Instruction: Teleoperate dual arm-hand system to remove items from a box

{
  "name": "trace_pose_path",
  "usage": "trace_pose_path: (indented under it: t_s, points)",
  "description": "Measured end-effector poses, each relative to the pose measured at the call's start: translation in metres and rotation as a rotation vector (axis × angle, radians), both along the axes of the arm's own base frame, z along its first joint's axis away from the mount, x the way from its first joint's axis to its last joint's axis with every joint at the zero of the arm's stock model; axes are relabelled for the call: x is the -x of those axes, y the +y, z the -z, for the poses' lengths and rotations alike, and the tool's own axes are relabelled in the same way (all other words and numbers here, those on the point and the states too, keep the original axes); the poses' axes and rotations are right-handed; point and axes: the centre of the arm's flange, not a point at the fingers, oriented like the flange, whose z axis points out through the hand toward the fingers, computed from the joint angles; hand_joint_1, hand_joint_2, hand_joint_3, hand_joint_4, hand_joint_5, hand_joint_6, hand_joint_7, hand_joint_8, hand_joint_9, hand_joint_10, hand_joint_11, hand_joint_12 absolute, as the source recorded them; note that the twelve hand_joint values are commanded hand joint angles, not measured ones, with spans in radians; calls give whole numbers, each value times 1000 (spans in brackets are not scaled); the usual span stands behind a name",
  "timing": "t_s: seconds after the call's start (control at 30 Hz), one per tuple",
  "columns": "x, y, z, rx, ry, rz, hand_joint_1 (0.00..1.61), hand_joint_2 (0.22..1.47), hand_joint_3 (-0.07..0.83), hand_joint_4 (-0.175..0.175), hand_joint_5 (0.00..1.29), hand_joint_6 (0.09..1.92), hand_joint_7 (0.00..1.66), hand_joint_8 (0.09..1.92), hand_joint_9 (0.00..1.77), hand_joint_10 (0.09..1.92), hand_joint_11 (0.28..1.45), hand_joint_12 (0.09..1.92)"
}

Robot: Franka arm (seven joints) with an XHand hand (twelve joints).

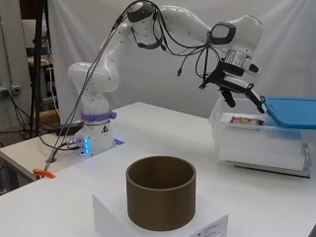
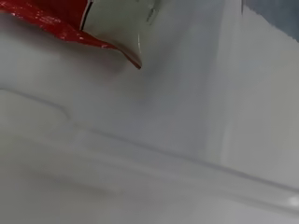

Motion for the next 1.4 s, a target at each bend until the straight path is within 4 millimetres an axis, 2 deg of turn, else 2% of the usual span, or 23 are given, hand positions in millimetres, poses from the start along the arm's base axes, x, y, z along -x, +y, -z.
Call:
trace_pose_path:
  t_s: [0.17, 0.27, 0.3, 0.33, 0.4, 0.43, 0.47, 0.5, 0.53, 0.57, 0.6, 0.67, 0.73, 0.77, 0.83, 0.87, 0.93, 0.97, 1.07, 1.13, 1.3, 1.37, 1.4]
  points:
    - [20, -10, 34, -103, 4, -11, 371, 912, -11, -58, 265, 87, 349, 87, 393, 87, 427, 87]
    - [23, -1, 41, -115, 11, -40, 722, 1026, 4, 23, 675, 87, 743, 87, 789, 87, 618, 87]
    - [20, -1, 44, -121, 36, -28, 785, 1053, 3, 30, 750, 87, 850, 87, 917, 87, 675, 87]
    - [14, -5, 46, -133, 68, -4, 955, 1086, 2, -43, 849, 427, 896, 323, 962, 87, 684, 87]
    - [0, -36, 46, -139, 127, 90, 1240, 1119, -9, -139, 892, 1004, 885, 770, 1021, 606, 795, 87]
    - [0, -38, 44, -131, 130, 97, 1303, 1123, -6, -158, 877, 1107, 887, 865, 1036, 802, 842, 87]
    - [3, -30, 41, -126, 135, 87, 1336, 1123, -4, -167, 861, 1140, 894, 914, 1043, 930, 834, 223]
    - [9, -18, 34, -128, 136, 63, 1351, 1126, -2, -172, 845, 1155, 895, 944, 1041, 1013, 777, 450]
    - [15, -8, 25, -135, 126, 40, 1355, 1121, -3, -131, 859, 1122, 922, 914, 1049, 1061, 720, 684]
    - [22, 1, 7, -149, 93, 12, 1294, 1130, 1, -60, 866, 1119, 941, 958, 1057, 1012, 677, 892]
    - [27, 4, -18, -165, 46, -11, 1244, 1145, 1, -16, 858, 1129, 948, 1013, 1072, 978, 647, 1071]
    - [38, 6, -67, -190, -53, -53, 1195, 1164, 0, 23, 836, 1175, 947, 1062, 1088, 954, 617, 1283]
    - [55, 7, -121, -227, -158, -68, 1294, 1138, 1, -35, 826, 1174, 949, 938, 1071, 1052, 587, 1230]
    - [60, 5, -137, -247, -196, -67, 1323, 1130, 0, -58, 815, 1187, 956, 895, 1071, 1068, 582, 1196]
    - [62, -7, -150, -262, -236, -56, 1348, 1147, 2, -137, 758, 1277, 906, 924, 1014, 1151, 567, 983]
    - [61, -15, -152, -260, -240, -35, 1350, 1147, 0, -131, 747, 1287, 917, 912, 1017, 1154, 583, 902]
    - [55, -35, -162, -251, -242, 27, 1238, 1178, 1, -57, 733, 1322, 941, 1011, 1059, 944, 608, 1036]
    - [50, -57, -172, -254, -247, 65, 1213, 1185, 1, -52, 730, 1303, 950, 1062, 1090, 941, 614, 1182]
    - [34, -136, -180, -233, -253, 161, 1213, 1193, 1, -126, 750, 1163, 938, 1245, 1081, 1289, 651, 1513]
    - [24, -181, -174, -232, -242, 223, 1219, 1197, 1, -162, 758, 1120, 921, 1320, 1064, 1458, 679, 1610]
    - [7, -291, -166, -209, -269, 365, 1201, 1236, 3, -175, 725, 1200, 813, 1466, 1065, 1625, 716, 1684]
    - [3, -325, -164, -208, -267, 442, 1021, 1240, 1, 31, 737, 1299, 837, 1472, 1064, 1674, 728, 1704]
    - [-1, -337, -165, -208, -272, 470, 975, 1242, 1, 82, 737, 1323, 849, 1486, 1064, 1692, 734, 1715]
